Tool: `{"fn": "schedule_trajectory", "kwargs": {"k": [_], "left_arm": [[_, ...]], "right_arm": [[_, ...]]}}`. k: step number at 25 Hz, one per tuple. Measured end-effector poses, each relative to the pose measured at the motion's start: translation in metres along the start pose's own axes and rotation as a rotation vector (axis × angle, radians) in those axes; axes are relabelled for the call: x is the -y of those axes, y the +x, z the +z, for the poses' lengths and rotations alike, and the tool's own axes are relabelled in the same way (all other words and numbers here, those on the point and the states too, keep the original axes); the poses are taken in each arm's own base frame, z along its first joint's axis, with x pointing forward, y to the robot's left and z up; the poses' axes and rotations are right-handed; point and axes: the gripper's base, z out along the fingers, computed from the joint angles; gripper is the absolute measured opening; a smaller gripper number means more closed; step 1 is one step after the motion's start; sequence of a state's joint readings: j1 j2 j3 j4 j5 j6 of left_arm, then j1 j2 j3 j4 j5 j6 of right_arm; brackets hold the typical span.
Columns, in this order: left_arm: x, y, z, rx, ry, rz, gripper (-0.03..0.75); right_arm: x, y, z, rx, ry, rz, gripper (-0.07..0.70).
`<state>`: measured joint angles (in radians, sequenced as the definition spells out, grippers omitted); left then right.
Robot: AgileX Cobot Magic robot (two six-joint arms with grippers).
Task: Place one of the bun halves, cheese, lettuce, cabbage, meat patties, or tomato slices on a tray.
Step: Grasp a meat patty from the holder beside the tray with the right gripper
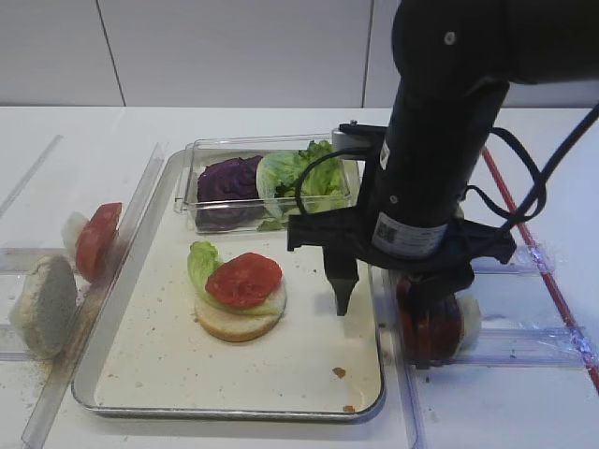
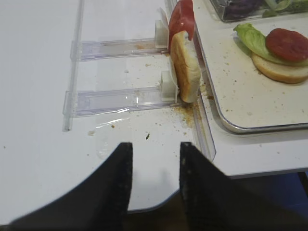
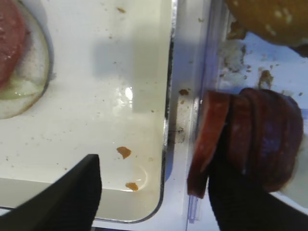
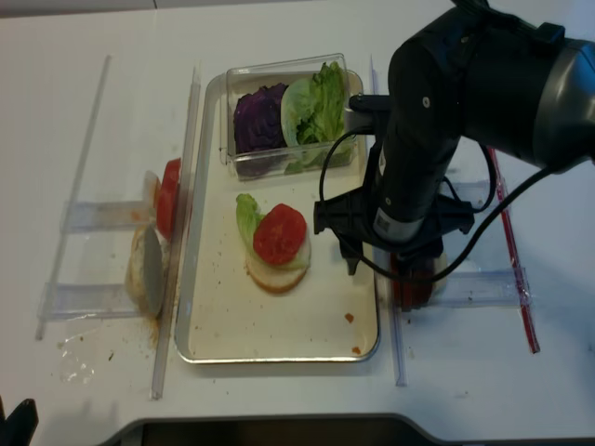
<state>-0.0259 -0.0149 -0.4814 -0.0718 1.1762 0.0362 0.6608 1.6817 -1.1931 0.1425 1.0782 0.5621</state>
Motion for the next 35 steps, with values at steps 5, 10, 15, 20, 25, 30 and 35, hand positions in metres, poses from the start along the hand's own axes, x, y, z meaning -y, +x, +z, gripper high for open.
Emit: {"fn": "schedule_trajectory", "kwargs": {"k": [5,10,15,20,25,30,35], "left_arm": [[0.000,0.000,0.000,0.000,0.000,0.000,0.234],[0.000,0.000,0.000,0.000,0.000,0.000,0.234],[0.000,0.000,0.000,0.000,0.000,0.000,0.233],[0.000,0.000,0.000,0.000,0.000,0.000,0.233],[0.000,0.000,0.000,0.000,0.000,0.000,0.234],[0.000,0.000,0.000,0.000,0.000,0.000,0.234],[0.000,0.000,0.000,0.000,0.000,0.000,0.234]], "right_arm": [[-0.001,-0.002,0.007,-0.016,0.010,0.004,0.494],[0.001,-0.003,0.007,-0.003,0.037,0.003,0.469],[0.003,-0.004,0.007,0.009,0.059,0.003,0.403],[0.004,-0.004,0.007,0.011,0.070,-0.003,0.366],[0.007,-0.004,0.007,0.010,0.095,-0.011,0.291],[0.008,-0.005,0.007,0.017,0.115,-0.007,0.222],[0.010,-0.005,0.007,0.018,0.128,-0.013,0.139]]}}
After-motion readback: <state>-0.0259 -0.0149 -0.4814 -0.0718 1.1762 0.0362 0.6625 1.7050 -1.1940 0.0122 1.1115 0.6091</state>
